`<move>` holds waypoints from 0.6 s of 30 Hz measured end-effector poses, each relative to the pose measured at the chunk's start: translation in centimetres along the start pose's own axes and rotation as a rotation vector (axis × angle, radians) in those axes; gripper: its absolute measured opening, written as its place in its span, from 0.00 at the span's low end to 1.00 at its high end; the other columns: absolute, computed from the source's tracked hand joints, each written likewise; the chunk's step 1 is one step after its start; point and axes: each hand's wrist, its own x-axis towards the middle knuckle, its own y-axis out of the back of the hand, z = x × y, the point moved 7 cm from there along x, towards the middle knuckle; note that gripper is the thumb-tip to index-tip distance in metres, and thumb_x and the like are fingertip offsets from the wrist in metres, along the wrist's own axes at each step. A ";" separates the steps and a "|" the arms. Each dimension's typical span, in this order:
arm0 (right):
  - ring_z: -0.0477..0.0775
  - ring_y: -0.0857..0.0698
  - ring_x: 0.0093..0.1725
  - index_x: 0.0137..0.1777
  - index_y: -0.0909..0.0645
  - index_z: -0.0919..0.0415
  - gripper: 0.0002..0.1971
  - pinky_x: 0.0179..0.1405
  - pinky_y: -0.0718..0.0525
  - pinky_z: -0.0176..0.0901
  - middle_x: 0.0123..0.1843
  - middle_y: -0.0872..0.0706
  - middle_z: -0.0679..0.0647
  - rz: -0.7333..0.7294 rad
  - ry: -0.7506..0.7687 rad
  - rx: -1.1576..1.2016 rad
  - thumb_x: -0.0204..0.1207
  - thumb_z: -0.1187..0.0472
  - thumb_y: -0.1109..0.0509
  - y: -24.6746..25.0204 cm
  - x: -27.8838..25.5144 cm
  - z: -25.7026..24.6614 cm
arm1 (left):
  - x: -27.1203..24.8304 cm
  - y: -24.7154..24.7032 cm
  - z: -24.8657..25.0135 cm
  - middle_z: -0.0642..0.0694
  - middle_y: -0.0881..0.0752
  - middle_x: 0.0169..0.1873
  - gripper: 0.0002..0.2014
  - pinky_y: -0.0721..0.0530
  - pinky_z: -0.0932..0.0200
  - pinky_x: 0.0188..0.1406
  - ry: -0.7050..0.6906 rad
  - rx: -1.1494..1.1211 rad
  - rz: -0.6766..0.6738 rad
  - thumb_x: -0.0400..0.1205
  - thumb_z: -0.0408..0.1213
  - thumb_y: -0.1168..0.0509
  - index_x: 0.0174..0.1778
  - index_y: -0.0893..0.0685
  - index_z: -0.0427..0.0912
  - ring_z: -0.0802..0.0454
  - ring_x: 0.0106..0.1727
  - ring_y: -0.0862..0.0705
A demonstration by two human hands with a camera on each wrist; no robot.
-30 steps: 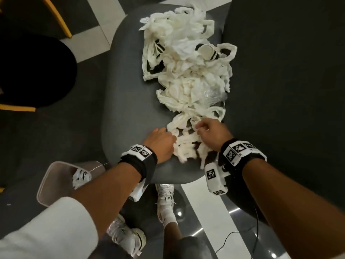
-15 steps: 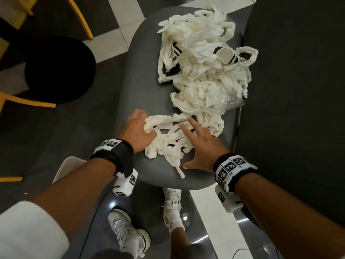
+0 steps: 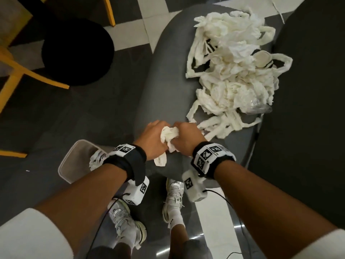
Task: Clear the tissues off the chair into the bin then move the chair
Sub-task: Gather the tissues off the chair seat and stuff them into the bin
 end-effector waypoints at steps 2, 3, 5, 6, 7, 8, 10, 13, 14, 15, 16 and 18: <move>0.64 0.13 0.52 0.51 0.16 0.60 0.09 0.45 0.20 0.46 0.50 0.09 0.60 0.029 -0.029 0.107 0.75 0.57 0.31 -1.1 0.2 -2.5 | -1.2 2.2 -1.6 0.48 0.17 0.49 0.17 0.20 0.54 0.49 0.020 -0.078 0.054 0.69 0.31 0.26 0.53 0.17 0.47 0.48 0.51 0.18; 0.64 0.13 0.50 0.47 0.17 0.58 0.07 0.44 0.20 0.46 0.49 0.09 0.59 0.030 -0.032 0.148 0.74 0.56 0.31 -1.9 0.4 -4.3 | -2.0 3.6 -2.9 0.49 0.16 0.48 0.18 0.19 0.56 0.47 0.042 -0.115 0.075 0.68 0.30 0.27 0.52 0.17 0.48 0.50 0.50 0.18; 0.62 0.14 0.48 0.43 0.19 0.56 0.03 0.44 0.20 0.46 0.48 0.09 0.58 0.004 -0.029 0.203 0.74 0.58 0.32 -4.0 0.7 -7.8 | -4.0 6.1 -5.8 0.51 0.15 0.49 0.20 0.18 0.59 0.45 0.093 -0.181 0.114 0.68 0.28 0.28 0.53 0.17 0.49 0.53 0.49 0.16; 0.61 0.13 0.49 0.45 0.18 0.58 0.04 0.47 0.18 0.47 0.49 0.09 0.59 -0.016 -0.017 0.237 0.75 0.59 0.32 -5.1 0.8 -9.7 | -5.1 7.2 -7.4 0.51 0.15 0.50 0.21 0.17 0.59 0.46 0.115 -0.203 0.133 0.68 0.27 0.28 0.54 0.16 0.49 0.54 0.49 0.15; 0.61 0.13 0.51 0.49 0.16 0.61 0.06 0.51 0.15 0.50 0.50 0.09 0.59 -0.031 -0.004 0.268 0.75 0.61 0.32 -6.3 1.0 -11.5 | -6.2 8.3 -8.9 0.50 0.14 0.50 0.22 0.16 0.57 0.48 0.129 -0.217 0.152 0.68 0.27 0.29 0.56 0.16 0.49 0.53 0.50 0.15; 0.61 0.13 0.52 0.52 0.16 0.62 0.08 0.54 0.15 0.52 0.51 0.10 0.59 -0.045 0.002 0.284 0.75 0.62 0.32 -7.5 1.2 -13.3 | -7.4 9.3 -10.5 0.49 0.14 0.52 0.22 0.16 0.56 0.51 0.139 -0.223 0.174 0.68 0.26 0.29 0.57 0.15 0.50 0.52 0.52 0.15; 0.61 0.13 0.52 0.52 0.15 0.61 0.08 0.53 0.15 0.50 0.49 0.10 0.58 -0.088 0.013 0.309 0.75 0.62 0.31 -10.6 1.6 -16.6 | -9.9 11.1 -14.2 0.50 0.15 0.54 0.24 0.17 0.57 0.54 0.195 -0.227 0.213 0.69 0.27 0.31 0.60 0.16 0.52 0.53 0.54 0.15; 0.62 0.11 0.53 0.54 0.13 0.61 0.10 0.49 0.17 0.45 0.51 0.08 0.59 -0.136 0.041 0.324 0.76 0.63 0.31 -16.2 2.9 -21.4 | -13.4 12.8 -21.0 0.55 0.14 0.53 0.22 0.20 0.69 0.49 0.302 -0.250 0.276 0.72 0.29 0.31 0.60 0.15 0.53 0.58 0.53 0.15; 0.63 0.11 0.54 0.55 0.13 0.61 0.11 0.51 0.15 0.46 0.52 0.08 0.60 -0.150 0.056 0.322 0.76 0.63 0.31 -18.3 3.4 -23.0 | -14.5 13.1 -23.4 0.56 0.14 0.52 0.20 0.22 0.73 0.46 0.323 -0.242 0.298 0.73 0.30 0.31 0.58 0.15 0.55 0.59 0.52 0.15; 0.63 0.10 0.54 0.56 0.13 0.62 0.11 0.54 0.13 0.50 0.52 0.08 0.61 -0.163 0.073 0.322 0.76 0.63 0.32 -20.5 4.0 -24.2 | -15.5 13.3 -25.7 0.57 0.13 0.51 0.18 0.24 0.75 0.43 0.349 -0.237 0.323 0.74 0.33 0.30 0.57 0.15 0.56 0.59 0.52 0.14; 0.63 0.10 0.54 0.56 0.13 0.62 0.11 0.56 0.12 0.53 0.53 0.08 0.61 -0.182 0.075 0.316 0.76 0.63 0.32 -22.7 4.6 -25.4 | -16.5 13.2 -28.2 0.56 0.13 0.51 0.16 0.25 0.76 0.42 0.391 -0.236 0.350 0.75 0.34 0.30 0.56 0.14 0.56 0.58 0.52 0.14; 0.61 0.10 0.54 0.59 0.14 0.63 0.12 0.58 0.12 0.54 0.54 0.08 0.61 -0.224 0.057 0.310 0.78 0.63 0.32 -27.5 5.9 -26.7 | -18.4 12.7 -33.0 0.52 0.12 0.51 0.14 0.27 0.75 0.39 0.489 -0.230 0.398 0.76 0.36 0.29 0.57 0.13 0.52 0.53 0.51 0.14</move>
